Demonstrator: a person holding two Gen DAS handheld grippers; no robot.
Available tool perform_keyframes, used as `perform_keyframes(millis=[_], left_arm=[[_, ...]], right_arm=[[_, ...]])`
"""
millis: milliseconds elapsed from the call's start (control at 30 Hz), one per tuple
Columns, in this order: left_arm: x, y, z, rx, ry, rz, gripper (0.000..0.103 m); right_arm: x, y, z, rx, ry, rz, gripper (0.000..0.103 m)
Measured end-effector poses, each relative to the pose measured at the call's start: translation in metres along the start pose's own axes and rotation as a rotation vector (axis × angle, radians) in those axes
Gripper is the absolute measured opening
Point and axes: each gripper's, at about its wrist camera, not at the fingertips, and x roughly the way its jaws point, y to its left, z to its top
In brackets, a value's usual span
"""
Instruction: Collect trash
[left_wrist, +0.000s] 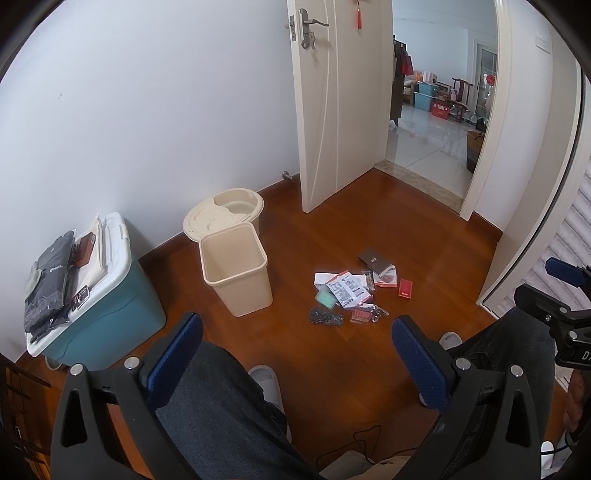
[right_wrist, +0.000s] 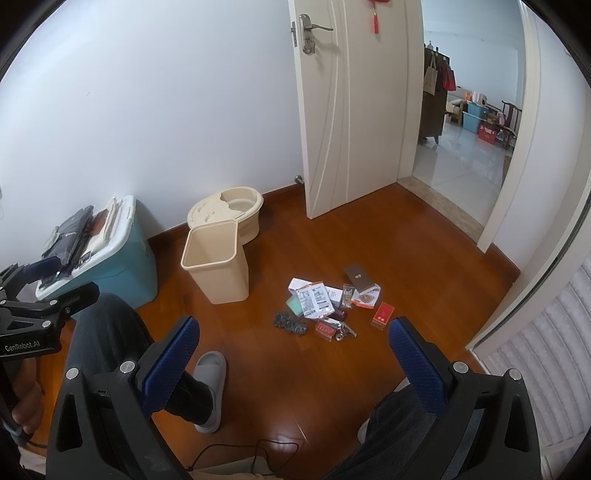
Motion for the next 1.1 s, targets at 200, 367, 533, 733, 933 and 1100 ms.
perform_keyframes(millis=[200, 367, 533, 733, 933, 1100], left_arm=[[-0.001, 0.0, 0.003, 0.002, -0.001, -0.005, 0.103], [0.0, 0.0, 0.004, 0.005, -0.002, -0.008, 0.103], [-0.001, -0.001, 0.005, 0.004, -0.009, -0.008, 0.103], [-0.003, -0.006, 0.008, 0.013, -0.016, -0.005, 0.103], [-0.003, -0.011, 0.01, 0.002, -0.027, 0.02, 0.103], [0.0, -0.004, 0.028, -0.067, -0.118, 0.016, 0.103]], right_arm=[[0.0, 0.0, 0.0, 0.0, -0.001, -0.001, 0.103], [0.001, 0.0, 0.001, 0.0, 0.0, -0.002, 0.103], [0.001, -0.001, 0.0, 0.004, -0.003, 0.003, 0.103], [0.001, -0.003, -0.001, 0.011, -0.009, 0.012, 0.103], [-0.001, -0.013, -0.007, 0.023, -0.024, 0.014, 0.103], [0.0, -0.024, 0.005, 0.021, -0.103, -0.017, 0.103]])
